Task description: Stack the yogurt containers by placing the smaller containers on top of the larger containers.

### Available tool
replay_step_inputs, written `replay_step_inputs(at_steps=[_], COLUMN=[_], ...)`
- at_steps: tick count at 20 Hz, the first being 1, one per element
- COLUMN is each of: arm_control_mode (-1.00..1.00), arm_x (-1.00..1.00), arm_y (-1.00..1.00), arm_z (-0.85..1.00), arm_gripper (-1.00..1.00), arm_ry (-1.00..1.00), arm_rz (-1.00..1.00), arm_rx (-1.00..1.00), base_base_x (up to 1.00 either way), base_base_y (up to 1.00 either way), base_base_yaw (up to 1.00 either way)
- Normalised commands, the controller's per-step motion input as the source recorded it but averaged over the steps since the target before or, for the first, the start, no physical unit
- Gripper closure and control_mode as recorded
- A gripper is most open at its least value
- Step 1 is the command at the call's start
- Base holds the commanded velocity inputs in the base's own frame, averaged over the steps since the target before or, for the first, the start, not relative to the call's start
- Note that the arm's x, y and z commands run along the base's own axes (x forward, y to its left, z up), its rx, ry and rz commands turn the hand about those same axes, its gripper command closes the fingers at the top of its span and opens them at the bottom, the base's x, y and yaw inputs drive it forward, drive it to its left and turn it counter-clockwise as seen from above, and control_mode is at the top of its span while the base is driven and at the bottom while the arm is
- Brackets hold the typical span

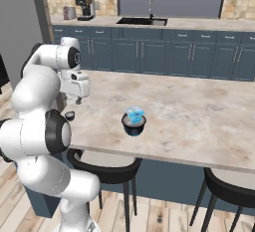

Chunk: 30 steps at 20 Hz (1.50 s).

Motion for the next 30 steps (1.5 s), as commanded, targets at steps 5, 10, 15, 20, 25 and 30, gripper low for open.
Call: replay_step_inputs(at_steps=[5, 10, 15, 20, 25, 30], arm_control_mode=[-1.0, -1.0, -1.0, -1.0, -1.0, -1.0], arm_x=[0.02, 0.0, 0.11, 0.27, 0.26, 0.28], arm_y=[0.29, 0.36, 0.32, 0.23, 0.09, 0.06], arm_z=[-0.04, -0.12, -0.11, -0.13, -0.07, -0.03], arm_gripper=[-1.0, -1.0, -1.0, -1.0, -1.0, -1.0], arm_ry=[-0.12, -0.21, -0.22, -0.21, -0.01, 0.03], arm_rz=[0.11, 0.12, 0.12, 0.15, 0.19, 0.2], arm_rx=[0.02, 0.0, 0.0, 0.01, 0.02, 0.01], base_base_x=[0.0, 0.0, 0.0, 0.0, 0.0, 0.0], base_base_y=[0.0, 0.0, 0.0, 0.0, 0.0, 0.0], base_base_yaw=[0.0, 0.0, 0.0, 0.0, 0.0, 0.0])
